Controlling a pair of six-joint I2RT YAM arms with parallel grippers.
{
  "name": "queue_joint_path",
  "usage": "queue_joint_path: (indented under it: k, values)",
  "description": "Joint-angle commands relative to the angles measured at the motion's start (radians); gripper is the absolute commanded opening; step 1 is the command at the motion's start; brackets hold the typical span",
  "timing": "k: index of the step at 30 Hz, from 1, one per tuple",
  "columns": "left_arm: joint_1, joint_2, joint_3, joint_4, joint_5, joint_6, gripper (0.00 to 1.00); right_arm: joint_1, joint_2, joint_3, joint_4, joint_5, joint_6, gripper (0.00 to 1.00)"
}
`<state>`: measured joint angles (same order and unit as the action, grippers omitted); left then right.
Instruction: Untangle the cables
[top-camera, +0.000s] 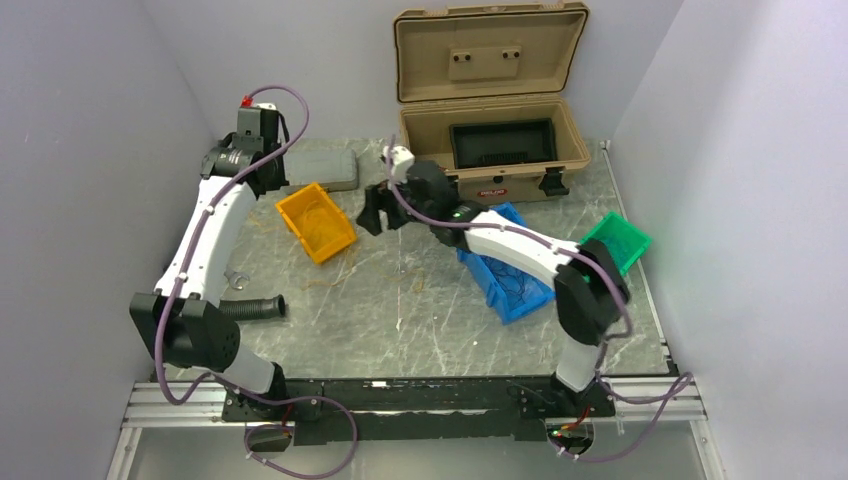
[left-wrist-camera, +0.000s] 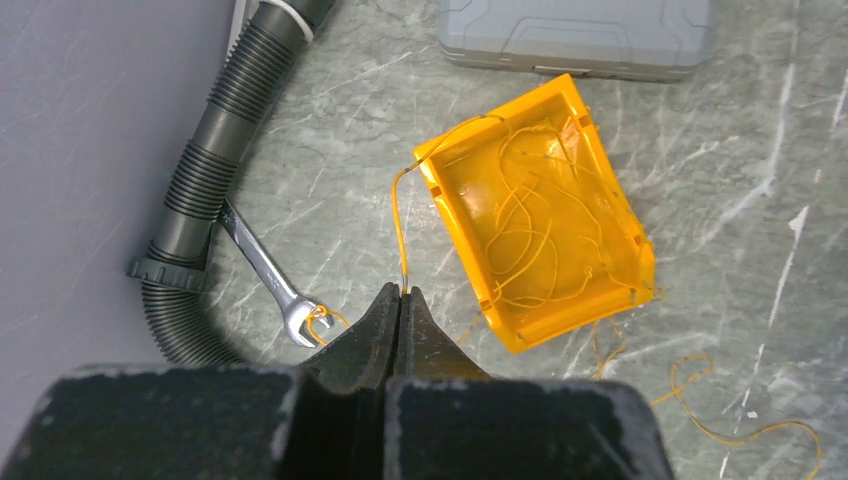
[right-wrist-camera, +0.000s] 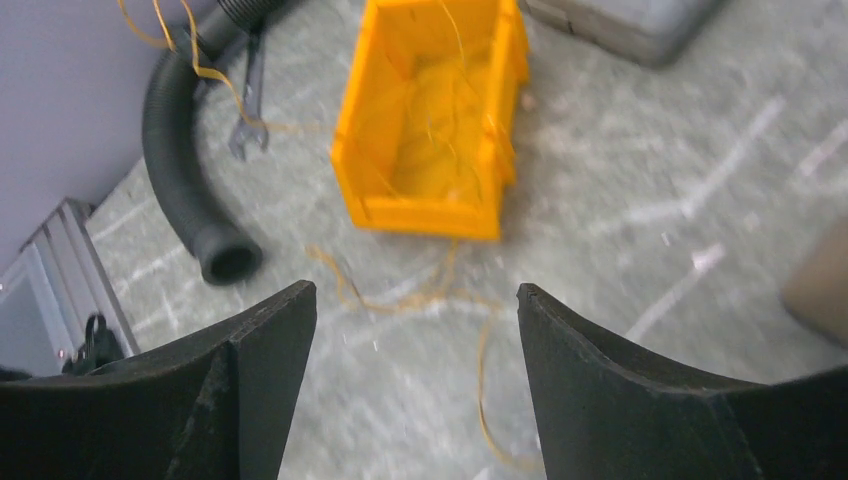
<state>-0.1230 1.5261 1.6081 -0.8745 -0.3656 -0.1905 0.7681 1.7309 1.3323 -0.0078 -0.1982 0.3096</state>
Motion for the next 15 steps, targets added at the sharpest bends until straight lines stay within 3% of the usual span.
queue_joint_path:
  k: [1, 8, 15]
  values:
    - [-0.003, -0.071, -0.008, 0.045, 0.033, 0.023, 0.0, 0.027, 0.145, 0.181, 0.184, -0.019, -0.025, 0.74]
    - [-0.003, -0.073, -0.002, 0.032, 0.02, 0.014, 0.0, 0.053, 0.404, 0.421, 0.168, -0.003, -0.025, 0.69]
    - [-0.003, -0.059, 0.01, 0.023, 0.031, 0.006, 0.0, 0.074, 0.563, 0.595, 0.123, 0.015, -0.015, 0.6]
